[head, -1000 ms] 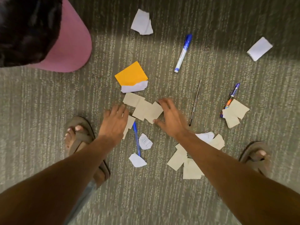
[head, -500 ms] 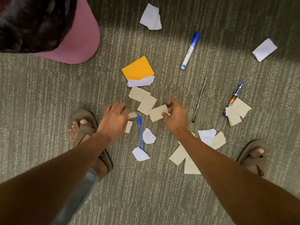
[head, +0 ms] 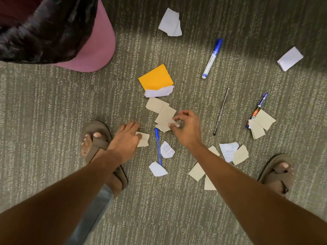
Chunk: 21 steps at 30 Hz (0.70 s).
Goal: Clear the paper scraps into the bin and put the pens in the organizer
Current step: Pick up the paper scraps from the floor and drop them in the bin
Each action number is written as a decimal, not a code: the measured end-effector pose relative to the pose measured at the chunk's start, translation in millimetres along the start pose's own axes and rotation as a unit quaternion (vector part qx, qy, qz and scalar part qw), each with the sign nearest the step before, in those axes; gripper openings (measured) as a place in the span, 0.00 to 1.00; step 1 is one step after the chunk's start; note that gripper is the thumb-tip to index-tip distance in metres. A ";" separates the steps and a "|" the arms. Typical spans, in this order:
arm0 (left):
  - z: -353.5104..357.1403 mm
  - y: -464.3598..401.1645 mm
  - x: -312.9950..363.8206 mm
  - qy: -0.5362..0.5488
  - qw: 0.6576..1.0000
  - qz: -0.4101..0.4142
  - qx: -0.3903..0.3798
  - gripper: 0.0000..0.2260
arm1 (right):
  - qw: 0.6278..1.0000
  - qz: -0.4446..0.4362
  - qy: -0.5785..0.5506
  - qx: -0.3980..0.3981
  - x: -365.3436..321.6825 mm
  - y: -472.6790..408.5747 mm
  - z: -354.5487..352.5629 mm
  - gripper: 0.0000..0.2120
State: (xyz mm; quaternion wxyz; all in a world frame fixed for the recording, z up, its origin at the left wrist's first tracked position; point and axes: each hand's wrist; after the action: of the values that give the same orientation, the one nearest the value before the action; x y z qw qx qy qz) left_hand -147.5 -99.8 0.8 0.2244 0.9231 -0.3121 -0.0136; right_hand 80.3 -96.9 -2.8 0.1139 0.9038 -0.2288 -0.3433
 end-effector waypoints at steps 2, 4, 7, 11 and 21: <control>1.3 -4.1 3.9 -0.026 1.000 -0.009 -0.008 0.14 | 0.999 -0.032 0.023 0.006 -5.5 -3.7 9.1 0.13; 1.0 -8.1 6.2 -0.044 0.999 -0.011 -0.011 0.15 | 0.997 -0.065 0.049 0.009 -9.7 -6.4 17.2 0.14; 2.0 -11.9 5.3 -0.059 0.998 -0.002 0.000 0.15 | 0.990 -0.100 0.097 0.018 -13.6 -7.5 25.9 0.15; 3.5 -14.1 7.2 -0.028 0.999 -0.018 0.002 0.21 | 0.987 -0.090 0.131 0.011 -14.2 -7.4 30.6 0.14; -15.9 -41.7 -37.5 0.404 0.889 -0.213 -0.034 0.07 | 0.997 0.049 0.006 -0.055 -20.6 -23.9 17.2 0.11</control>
State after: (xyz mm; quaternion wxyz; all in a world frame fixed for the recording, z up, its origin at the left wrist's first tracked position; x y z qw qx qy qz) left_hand -151.4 -42.1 -6.8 0.3542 0.8848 0.0103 0.3028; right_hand 63.2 -66.8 -12.5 0.1818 0.8857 -0.2531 -0.3440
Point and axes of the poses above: each hand's wrist, its own y-axis away from the middle knuckle, its own z-axis out of the palm, x = y × z, and after that the axes turned 14 degrees about x, right-handed
